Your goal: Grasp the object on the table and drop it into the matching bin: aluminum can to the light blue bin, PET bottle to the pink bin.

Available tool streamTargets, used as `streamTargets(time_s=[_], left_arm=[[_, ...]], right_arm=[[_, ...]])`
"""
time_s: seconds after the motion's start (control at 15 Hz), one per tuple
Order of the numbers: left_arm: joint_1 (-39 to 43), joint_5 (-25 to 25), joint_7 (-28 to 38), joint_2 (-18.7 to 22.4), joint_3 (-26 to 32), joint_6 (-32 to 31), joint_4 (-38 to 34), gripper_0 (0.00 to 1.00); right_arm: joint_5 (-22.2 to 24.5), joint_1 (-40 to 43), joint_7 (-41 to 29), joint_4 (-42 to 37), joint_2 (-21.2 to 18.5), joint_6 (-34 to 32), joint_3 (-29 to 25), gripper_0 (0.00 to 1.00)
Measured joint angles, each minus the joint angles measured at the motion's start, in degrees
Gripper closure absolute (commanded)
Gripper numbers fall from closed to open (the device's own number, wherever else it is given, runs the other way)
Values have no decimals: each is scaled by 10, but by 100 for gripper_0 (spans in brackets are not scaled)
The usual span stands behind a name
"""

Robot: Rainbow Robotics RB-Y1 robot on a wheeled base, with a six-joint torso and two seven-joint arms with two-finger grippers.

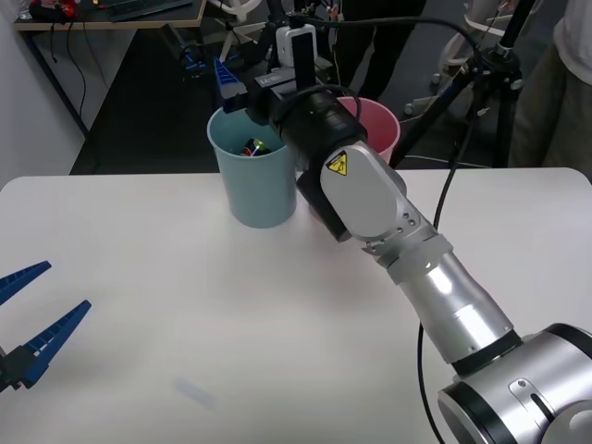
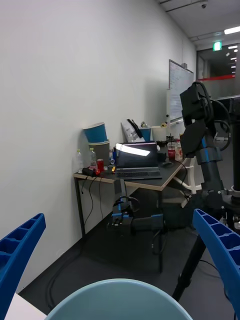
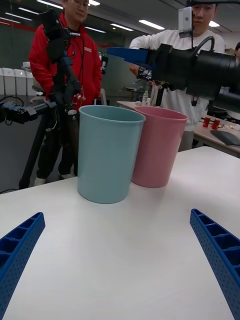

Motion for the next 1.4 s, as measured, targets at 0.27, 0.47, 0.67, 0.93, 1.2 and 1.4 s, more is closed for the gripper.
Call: streamTargets(time_s=[0.27,0.47,0.67,0.93,1.2,1.4], left_arm=[[0,0,0,0,0,0,0,0],[0,0,0,0,0,0,0,0],[0,0,0,0,0,0,0,0],[0,0,0,0,0,0,0,0],[0,0,0,0,0,0,0,0],[0,0,0,0,0,0,0,0]], right_arm=[[-14,76,-2,-110,-45,-2,41,0],[-27,157,-4,-218,-88,-29,53,0],[-42,244,-4,-319,-135,-64,39,0],[-168,353,49,-423,-221,-105,-1,0],[-325,449,164,-469,-268,-193,-101,0],[-406,515,238,-471,-260,-301,-204,0]])
